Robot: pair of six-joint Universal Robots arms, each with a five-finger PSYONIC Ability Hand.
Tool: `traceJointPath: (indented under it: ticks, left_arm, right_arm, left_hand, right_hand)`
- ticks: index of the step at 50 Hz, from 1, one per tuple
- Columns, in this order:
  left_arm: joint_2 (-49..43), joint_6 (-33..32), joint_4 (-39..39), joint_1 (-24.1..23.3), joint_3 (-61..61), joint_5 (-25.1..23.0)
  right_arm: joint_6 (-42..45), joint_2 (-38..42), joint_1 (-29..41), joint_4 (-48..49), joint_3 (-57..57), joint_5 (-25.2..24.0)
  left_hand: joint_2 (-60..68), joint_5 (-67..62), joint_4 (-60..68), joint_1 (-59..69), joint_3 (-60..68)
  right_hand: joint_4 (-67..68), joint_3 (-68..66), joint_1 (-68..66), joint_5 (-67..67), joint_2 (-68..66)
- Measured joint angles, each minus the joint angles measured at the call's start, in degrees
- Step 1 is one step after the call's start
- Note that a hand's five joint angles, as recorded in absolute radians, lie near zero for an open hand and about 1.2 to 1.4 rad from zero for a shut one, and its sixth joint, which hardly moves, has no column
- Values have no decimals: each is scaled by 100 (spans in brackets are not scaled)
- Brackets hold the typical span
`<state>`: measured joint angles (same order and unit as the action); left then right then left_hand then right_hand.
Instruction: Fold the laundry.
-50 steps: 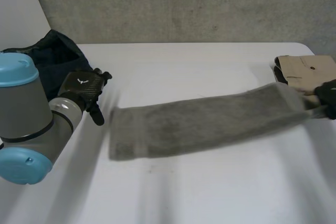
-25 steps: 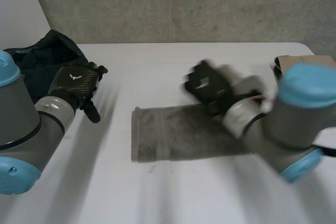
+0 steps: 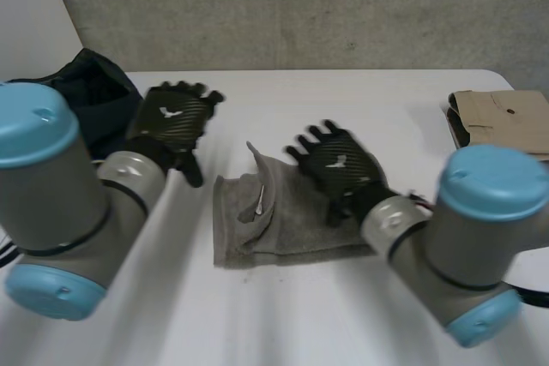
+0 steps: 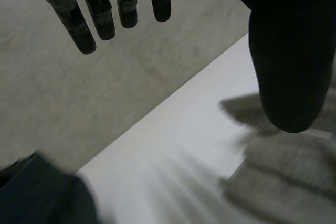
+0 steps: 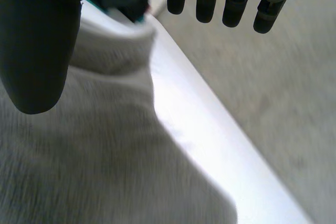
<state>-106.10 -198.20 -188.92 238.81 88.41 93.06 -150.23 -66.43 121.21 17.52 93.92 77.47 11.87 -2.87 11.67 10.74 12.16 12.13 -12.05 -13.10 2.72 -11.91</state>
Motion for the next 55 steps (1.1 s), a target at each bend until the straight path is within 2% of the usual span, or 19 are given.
traceJointPath:
  ticks: [6, 14, 18, 24, 27, 28, 31, 32, 37, 44, 48, 52, 55]
  left_arm:
    - [-704, -18, -198, -720, -529, -88]
    - [-1990, -48, -234, -1206, -1386, -99]
    - [-2653, -76, -214, -1261, -1842, 292]
    - [-2884, -148, -198, -1226, -1947, 1135]
    - [-2795, -231, -177, -1147, -1758, 1498]
    - [-2696, -279, -163, -1094, -1583, 1602]
    - [-2561, -325, -151, -1039, -1371, 1681]
    - [-2346, -383, -132, -970, -1031, 1748]
    - [-1844, -415, -111, -915, -459, 1758]
    - [-898, -394, -99, -878, 142, 1720]
    - [-323, -388, -93, -778, 369, 1708]
    - [48, -387, -94, -617, 491, 1706]
    - [225, -383, -99, -454, 555, 1705]
  right_arm:
    - [-386, -147, -611, -269, 463, 31]
    - [53, -72, -1018, -186, 846, -20]
    - [240, -20, -1071, 93, 962, -40]
    - [279, 21, -1044, 336, 1009, -49]
    - [290, 91, -1031, 395, 999, -35]
    - [315, 139, -1034, 405, 986, -23]
    - [360, 190, -1042, 399, 978, -11]
    - [457, 242, -1064, 383, 972, 5]
    - [869, 271, -1130, 330, 977, 61]
    - [2145, 98, -1080, 240, 776, 516]
    - [2798, -55, -524, 230, 328, 773]
    - [3021, -1, 316, 265, -161, 613]
    - [3072, 281, 925, 287, -442, 166]
  left_hand:
    - [0, 0, 0, 0, 0]
    - [0, 0, 0, 0, 0]
    - [0, 0, 0, 0, 0]
    - [0, 0, 0, 0, 1]
    - [0, 0, 0, 0, 1]
    - [0, 0, 0, 0, 1]
    - [0, 0, 0, 0, 1]
    - [0, 0, 0, 0, 0]
    - [0, 0, 0, 0, 0]
    - [0, 3, 0, 0, 1]
    - [0, 3, 0, 0, 1]
    - [0, 3, 0, 0, 1]
    - [0, 3, 0, 0, 1]
  right_hand:
    - [0, 0, 0, -14, 0]
    - [0, 0, 0, 0, 0]
    - [238, -241, -114, 222, -210]
    - [816, -809, -683, 805, -793]
    - [1692, -1751, -1640, 1669, -1754]
    - [2348, -2361, -2328, 2300, -2395]
    - [3014, -3031, -2959, 2879, -3076]
    - [3926, -3965, -3853, 3814, -4021]
    - [5462, -5440, -4720, 5241, -5485]
    - [5647, -5600, -4720, 5412, -5542]
    - [5650, -5603, -4832, 5442, -5542]
    - [5650, -5603, -4832, 5498, -5542]
    - [5650, -5604, -4832, 5516, -5542]
